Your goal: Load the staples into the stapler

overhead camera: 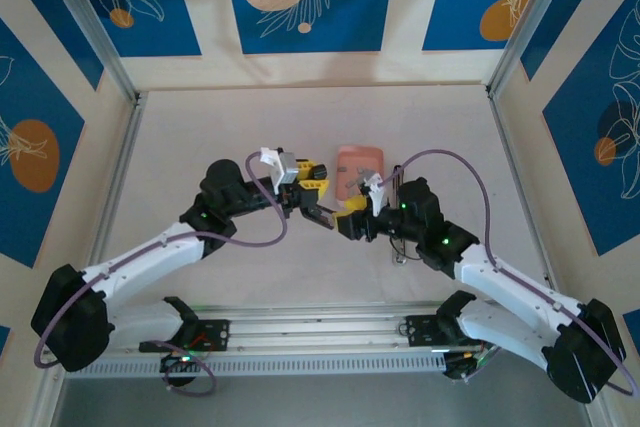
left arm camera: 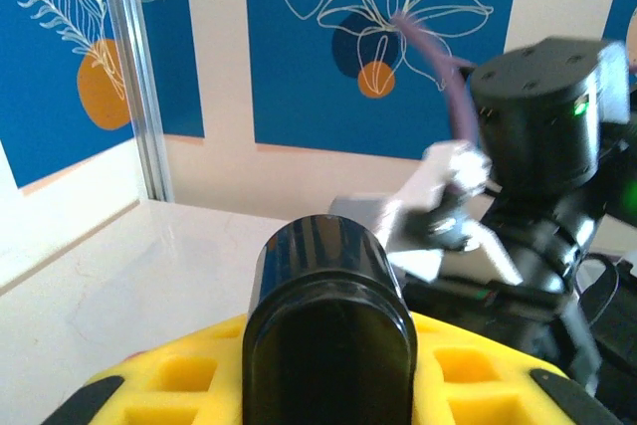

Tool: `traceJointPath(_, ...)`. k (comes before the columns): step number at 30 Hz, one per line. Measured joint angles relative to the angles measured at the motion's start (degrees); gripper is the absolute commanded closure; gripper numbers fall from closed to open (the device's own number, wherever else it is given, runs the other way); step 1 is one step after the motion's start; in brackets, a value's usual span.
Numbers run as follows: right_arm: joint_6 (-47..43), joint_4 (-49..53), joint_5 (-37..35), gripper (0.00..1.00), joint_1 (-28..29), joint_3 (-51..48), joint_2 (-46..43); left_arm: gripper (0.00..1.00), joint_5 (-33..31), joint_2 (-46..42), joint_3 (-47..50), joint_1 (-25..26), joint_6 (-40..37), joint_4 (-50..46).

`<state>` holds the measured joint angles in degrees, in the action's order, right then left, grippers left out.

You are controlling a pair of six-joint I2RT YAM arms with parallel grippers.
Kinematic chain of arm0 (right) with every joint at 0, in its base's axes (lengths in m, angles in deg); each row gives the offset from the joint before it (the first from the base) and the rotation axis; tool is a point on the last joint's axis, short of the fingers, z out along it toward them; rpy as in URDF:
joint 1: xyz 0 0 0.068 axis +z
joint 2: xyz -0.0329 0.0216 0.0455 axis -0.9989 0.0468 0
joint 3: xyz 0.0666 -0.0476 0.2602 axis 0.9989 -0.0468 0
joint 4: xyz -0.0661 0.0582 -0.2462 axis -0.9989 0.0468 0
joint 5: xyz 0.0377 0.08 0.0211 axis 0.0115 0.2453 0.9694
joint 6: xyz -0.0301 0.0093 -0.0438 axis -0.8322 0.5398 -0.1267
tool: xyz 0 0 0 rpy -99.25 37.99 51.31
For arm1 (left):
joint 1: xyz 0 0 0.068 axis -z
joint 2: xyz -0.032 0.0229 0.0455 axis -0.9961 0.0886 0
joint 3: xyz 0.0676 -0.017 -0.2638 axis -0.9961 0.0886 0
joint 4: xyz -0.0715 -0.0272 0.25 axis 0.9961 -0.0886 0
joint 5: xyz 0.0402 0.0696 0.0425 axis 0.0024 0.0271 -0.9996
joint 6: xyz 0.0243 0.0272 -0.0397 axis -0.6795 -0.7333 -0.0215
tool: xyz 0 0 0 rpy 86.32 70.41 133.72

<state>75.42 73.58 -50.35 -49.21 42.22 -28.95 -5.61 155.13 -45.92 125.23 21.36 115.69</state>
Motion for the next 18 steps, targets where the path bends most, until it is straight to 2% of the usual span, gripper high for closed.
traceJointPath(4,-11.4,0.3,4.0,0.37,-0.5,0.0,-1.9,0.98,2.4,2.4,0.0,0.0,0.3,0.9)
traceJointPath(9,-20.8,2.1,10.0,0.36,-1.9,0.5,-0.7,0.97,6.3,6.5,0.0,0.0,3.6,6.7)
traceJointPath(18,-23.9,-0.5,18.8,0.36,-6.8,1.4,2.7,0.96,10.9,12.4,-1.1,0.0,9.9,16.9)
